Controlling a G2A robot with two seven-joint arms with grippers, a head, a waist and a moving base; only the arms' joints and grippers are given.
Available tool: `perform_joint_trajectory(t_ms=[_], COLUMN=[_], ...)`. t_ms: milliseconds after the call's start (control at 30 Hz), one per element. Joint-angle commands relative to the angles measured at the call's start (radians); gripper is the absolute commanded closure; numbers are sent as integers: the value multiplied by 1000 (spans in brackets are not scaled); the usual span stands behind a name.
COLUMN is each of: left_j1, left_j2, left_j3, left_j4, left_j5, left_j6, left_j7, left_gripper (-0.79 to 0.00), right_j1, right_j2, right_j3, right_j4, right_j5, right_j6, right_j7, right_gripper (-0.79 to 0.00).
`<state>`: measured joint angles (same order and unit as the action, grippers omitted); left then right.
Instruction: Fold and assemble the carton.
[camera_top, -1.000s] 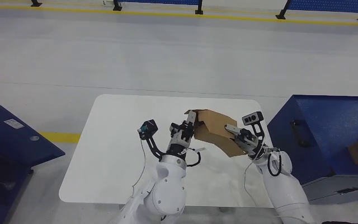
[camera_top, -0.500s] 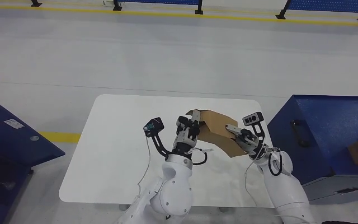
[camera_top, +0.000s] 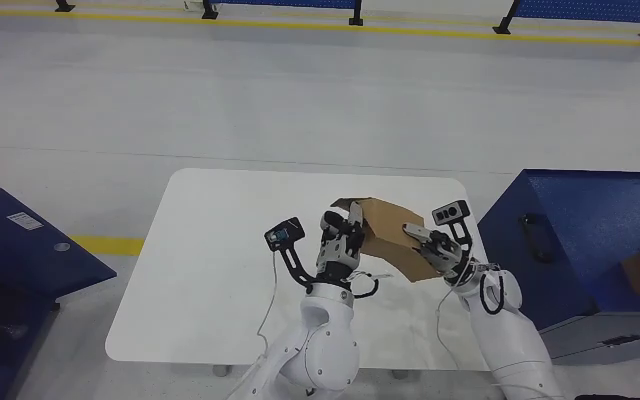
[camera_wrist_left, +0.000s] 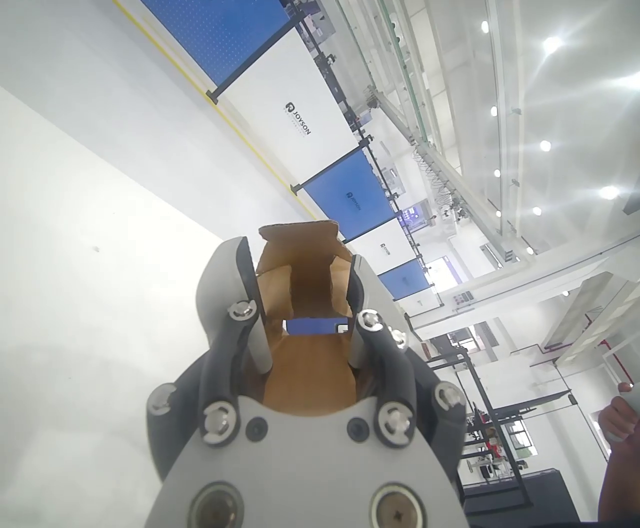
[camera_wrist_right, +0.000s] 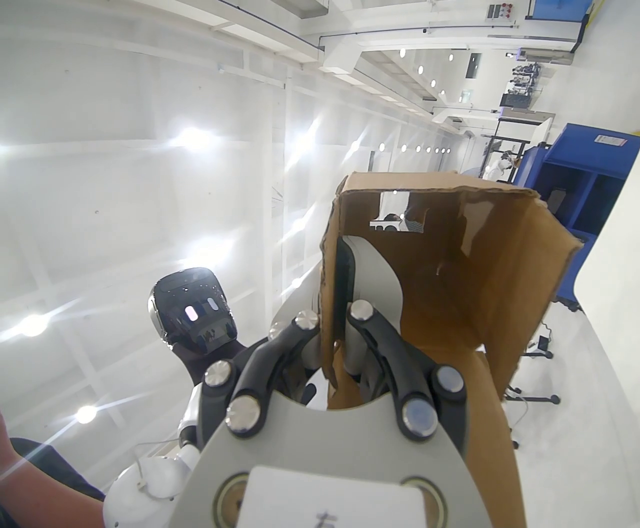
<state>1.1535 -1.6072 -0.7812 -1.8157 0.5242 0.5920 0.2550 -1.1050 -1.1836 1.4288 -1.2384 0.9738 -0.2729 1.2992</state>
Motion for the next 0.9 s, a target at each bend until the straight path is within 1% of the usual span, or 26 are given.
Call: perform_joint_trajectory(t_ms=[0, 33, 233, 300, 500, 667, 733, 867], left_j1=[-1, -1, -5, -10, -20, -6, 7, 49], left_j2=[-4, -5, -17, -21, -31, -37, -37, -31], left_j3=[2, 3, 8, 9, 7, -8, -22, -61], left_j4=[4, 5, 13, 17, 28, 5, -19, -92], left_j5=[6, 10, 28, 30, 33, 30, 34, 47], left_j6=[1, 3, 13, 22, 39, 26, 22, 6], left_j7=[-5, -9, -33, -50, -96, -98, -93, -95], left_gripper=[-314, -292, -271, -246, -212, -225, -237, -234], right_j1=[-1, -2, -4, -3, -3, 0, 3, 27], right_j2=[0, -1, -2, -3, -3, -3, -2, -3], right_j3=[-1, -3, -11, -13, -15, -5, 0, 1], right_j4=[-2, -3, -6, -6, -5, 4, 15, 71], right_j5=[-1, -2, -5, -6, -7, 11, 30, 87], right_j6=[0, 0, 2, 2, 3, 15, 39, 139], right_j7=[1, 0, 1, 2, 6, 7, 6, 13], right_gripper=[0, 0, 0, 0, 0, 0, 0, 0])
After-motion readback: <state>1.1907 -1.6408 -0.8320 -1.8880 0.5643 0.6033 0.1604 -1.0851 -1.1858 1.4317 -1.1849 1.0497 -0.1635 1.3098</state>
